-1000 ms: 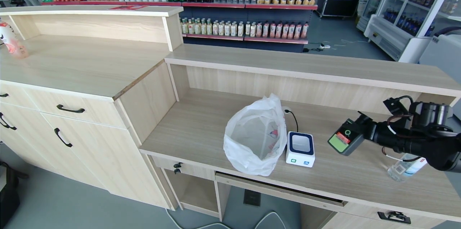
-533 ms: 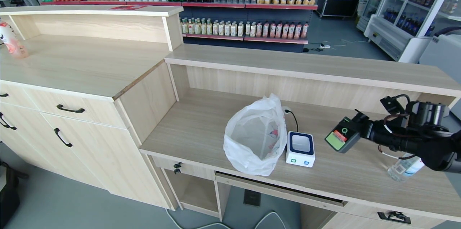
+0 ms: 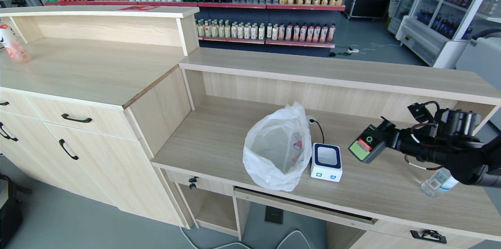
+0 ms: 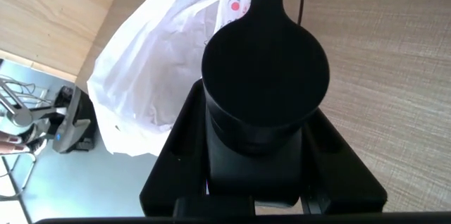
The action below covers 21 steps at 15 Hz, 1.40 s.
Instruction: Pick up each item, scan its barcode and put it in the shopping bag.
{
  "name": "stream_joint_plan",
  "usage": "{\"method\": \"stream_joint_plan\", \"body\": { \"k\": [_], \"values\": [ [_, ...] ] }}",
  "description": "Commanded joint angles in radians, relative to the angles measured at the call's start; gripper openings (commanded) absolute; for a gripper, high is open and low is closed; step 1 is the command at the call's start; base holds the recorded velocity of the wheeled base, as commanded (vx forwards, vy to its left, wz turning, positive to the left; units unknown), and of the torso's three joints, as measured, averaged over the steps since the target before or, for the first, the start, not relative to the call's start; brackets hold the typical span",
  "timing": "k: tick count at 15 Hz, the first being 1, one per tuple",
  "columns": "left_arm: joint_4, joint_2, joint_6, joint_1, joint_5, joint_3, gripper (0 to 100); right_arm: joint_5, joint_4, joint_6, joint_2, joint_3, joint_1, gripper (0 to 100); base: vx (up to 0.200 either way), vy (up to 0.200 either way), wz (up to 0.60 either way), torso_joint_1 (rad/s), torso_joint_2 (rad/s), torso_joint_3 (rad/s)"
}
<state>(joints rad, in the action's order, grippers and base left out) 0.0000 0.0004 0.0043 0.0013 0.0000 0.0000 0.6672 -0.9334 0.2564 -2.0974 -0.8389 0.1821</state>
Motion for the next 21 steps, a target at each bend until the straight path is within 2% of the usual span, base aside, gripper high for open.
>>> {"method": "stream_joint_plan", "body": {
  "k": [1, 6, 8, 10, 11, 12, 14, 15, 18, 21],
  "values": [
    [0.000, 0.000, 0.000, 0.000, 0.000, 0.000, 100, -0.011, -0.001, 0.001, -0.009, -0.009, -0.003, 0, 0.000, 0.000, 0.00, 0.000, 0.00, 0.000],
    [0.000, 0.000, 0.000, 0.000, 0.000, 0.000, 100, -0.014, -0.004, 0.021, 0.033, -0.005, -0.001, 0, 0.000, 0.000, 0.00, 0.000, 0.00, 0.000],
    [0.000, 0.000, 0.000, 0.000, 0.000, 0.000, 100, -0.015, -0.058, -0.006, 0.122, 0.035, 0.000, 0, 0.000, 0.000, 0.00, 0.000, 0.00, 0.000],
    [0.000, 0.000, 0.000, 0.000, 0.000, 0.000, 100, -0.015, -0.081, -0.152, 0.263, 0.143, 0.025, 0, 0.000, 0.000, 0.00, 0.000, 0.00, 0.000],
    [0.000, 0.000, 0.000, 0.000, 0.000, 0.000, 100, -0.014, -0.054, -0.335, 0.355, 0.219, 0.059, 0, 0.000, 0.000, 0.00, 0.000, 0.00, 0.000],
    [0.000, 0.000, 0.000, 0.000, 0.000, 0.000, 100, -0.015, -0.025, -0.485, 0.399, 0.235, 0.089, 0, 0.000, 0.000, 0.00, 0.000, 0.00, 0.000],
    [0.000, 0.000, 0.000, 0.000, 0.000, 0.000, 100, -0.015, -0.001, -0.637, 0.459, 0.245, 0.140, 0, 0.000, 0.000, 0.00, 0.000, 0.00, 0.000],
    [0.000, 0.000, 0.000, 0.000, 0.000, 0.000, 100, -0.015, 0.001, -0.658, 0.479, 0.250, 0.148, 0, 0.000, 0.000, 0.00, 0.000, 0.00, 0.000],
    [0.000, 0.000, 0.000, 0.000, 0.000, 0.000, 100, -0.017, 0.004, -0.833, 0.522, 0.258, 0.218, 0, 0.000, 0.000, 0.00, 0.000, 0.00, 0.000],
    [0.000, 0.000, 0.000, 0.000, 0.000, 0.000, 100, -0.052, 0.008, -0.845, 0.531, 0.258, 0.221, 0, 0.000, 0.000, 0.40, 0.002, 0.00, 0.002]
  ]
}}
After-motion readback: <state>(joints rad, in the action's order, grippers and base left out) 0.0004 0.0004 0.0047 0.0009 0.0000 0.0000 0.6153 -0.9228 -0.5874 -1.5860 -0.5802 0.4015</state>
